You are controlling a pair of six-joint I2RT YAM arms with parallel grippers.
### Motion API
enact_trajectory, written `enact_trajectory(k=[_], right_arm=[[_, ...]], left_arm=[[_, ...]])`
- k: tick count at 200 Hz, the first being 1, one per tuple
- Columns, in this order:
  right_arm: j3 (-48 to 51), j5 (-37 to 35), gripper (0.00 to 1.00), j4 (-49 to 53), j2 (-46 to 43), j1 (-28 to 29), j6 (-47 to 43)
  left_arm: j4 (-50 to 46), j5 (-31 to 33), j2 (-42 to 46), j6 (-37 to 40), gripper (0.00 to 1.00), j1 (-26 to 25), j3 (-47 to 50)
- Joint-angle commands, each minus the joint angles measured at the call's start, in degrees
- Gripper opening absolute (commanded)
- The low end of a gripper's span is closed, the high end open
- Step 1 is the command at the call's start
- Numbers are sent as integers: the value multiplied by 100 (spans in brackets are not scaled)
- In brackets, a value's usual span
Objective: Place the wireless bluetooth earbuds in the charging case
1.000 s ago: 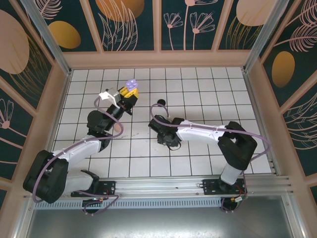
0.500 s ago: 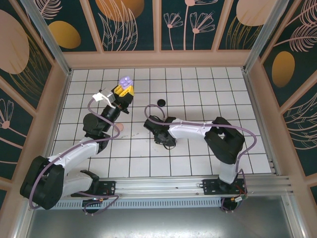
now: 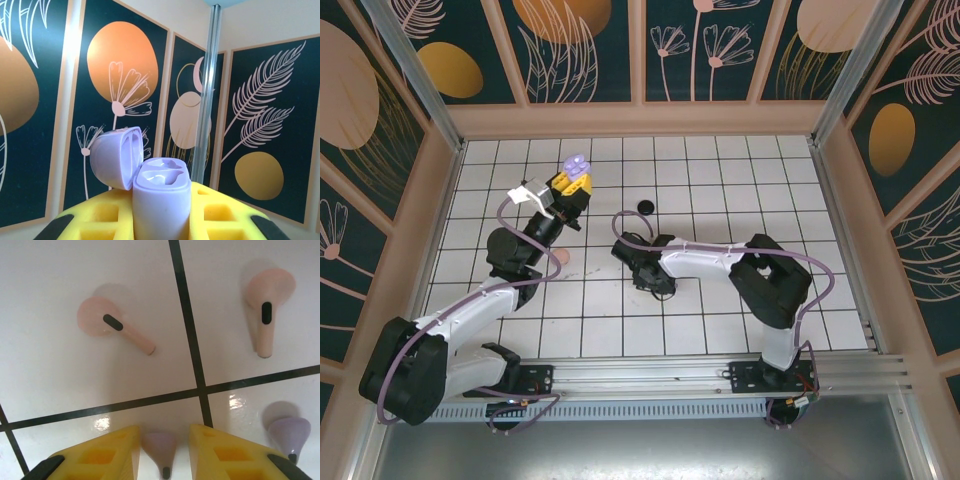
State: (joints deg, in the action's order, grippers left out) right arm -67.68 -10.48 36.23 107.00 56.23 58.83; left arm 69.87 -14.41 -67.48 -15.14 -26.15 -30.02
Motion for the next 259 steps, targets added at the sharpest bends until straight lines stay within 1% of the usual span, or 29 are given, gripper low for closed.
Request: enact_trajectory(k=[1,91,160,195,221,259], right_arm=[[-26,-47,31,-25,76,-50,-159],[86,146,27,-194,71,-33,-328],[150,187,27,-229,115,-24,-374],[134,213,23,-221,181,-24,-450],[147,174,20,-241,70,-10,-462],[132,-29,18,-224,-345,-6,-482]], left_arm=[[59,-164,82,13,0,0,-198],[-34,-167,76,37,0,-4,-237],[-103,-202,95,28,0,-4,-277],[-166,-209,146,37,0,-8,-276],[-206,-206,170,46,0,-3,-294],[-353,-253,209,76,0,0,-382]])
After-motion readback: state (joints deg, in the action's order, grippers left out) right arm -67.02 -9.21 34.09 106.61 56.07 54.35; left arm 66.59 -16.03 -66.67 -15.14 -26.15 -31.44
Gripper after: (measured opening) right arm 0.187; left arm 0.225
